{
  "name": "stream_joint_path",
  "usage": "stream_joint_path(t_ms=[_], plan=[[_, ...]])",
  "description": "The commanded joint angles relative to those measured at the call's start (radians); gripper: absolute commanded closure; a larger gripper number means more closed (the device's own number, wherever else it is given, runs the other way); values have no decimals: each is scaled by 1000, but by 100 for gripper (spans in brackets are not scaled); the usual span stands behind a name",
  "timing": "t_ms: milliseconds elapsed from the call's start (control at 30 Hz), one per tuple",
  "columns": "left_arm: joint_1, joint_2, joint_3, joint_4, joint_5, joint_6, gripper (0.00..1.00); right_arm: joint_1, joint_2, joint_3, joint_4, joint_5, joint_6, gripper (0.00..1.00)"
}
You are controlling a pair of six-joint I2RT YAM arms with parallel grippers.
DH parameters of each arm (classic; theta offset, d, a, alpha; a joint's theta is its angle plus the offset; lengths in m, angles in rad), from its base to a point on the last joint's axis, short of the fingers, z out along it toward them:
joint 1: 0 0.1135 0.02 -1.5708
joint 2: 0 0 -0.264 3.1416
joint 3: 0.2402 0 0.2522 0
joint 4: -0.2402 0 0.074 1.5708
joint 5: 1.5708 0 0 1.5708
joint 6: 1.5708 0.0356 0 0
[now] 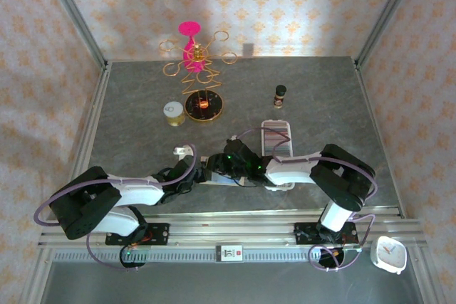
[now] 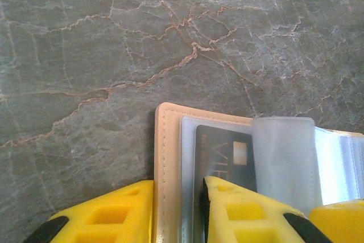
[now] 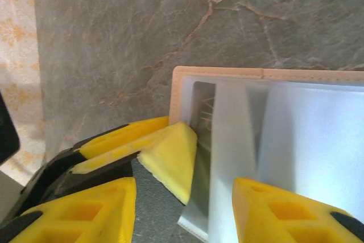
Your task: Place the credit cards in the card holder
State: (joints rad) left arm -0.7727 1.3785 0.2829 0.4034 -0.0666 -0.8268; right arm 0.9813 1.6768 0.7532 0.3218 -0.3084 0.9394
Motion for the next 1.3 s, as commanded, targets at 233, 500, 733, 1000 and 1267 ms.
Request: stream_joint_path(t_ms=[233, 500, 733, 1000, 1267], plan=[[-44, 37, -66, -39, 218, -100, 65, 7, 34, 8, 79, -12, 34, 52], [-42, -34, -68, -132, 119, -113, 56, 8, 52, 16, 124, -28, 47, 52], [-37, -114, -29, -355, -73, -154, 53, 8, 78, 32, 168, -43, 56, 52], [-12, -318, 5, -583, -282, -213, 50, 8, 112, 84, 259, -86, 48, 51], [-3, -548, 55, -654, -305, -132, 44, -51, -49, 97, 118, -58, -128, 43]])
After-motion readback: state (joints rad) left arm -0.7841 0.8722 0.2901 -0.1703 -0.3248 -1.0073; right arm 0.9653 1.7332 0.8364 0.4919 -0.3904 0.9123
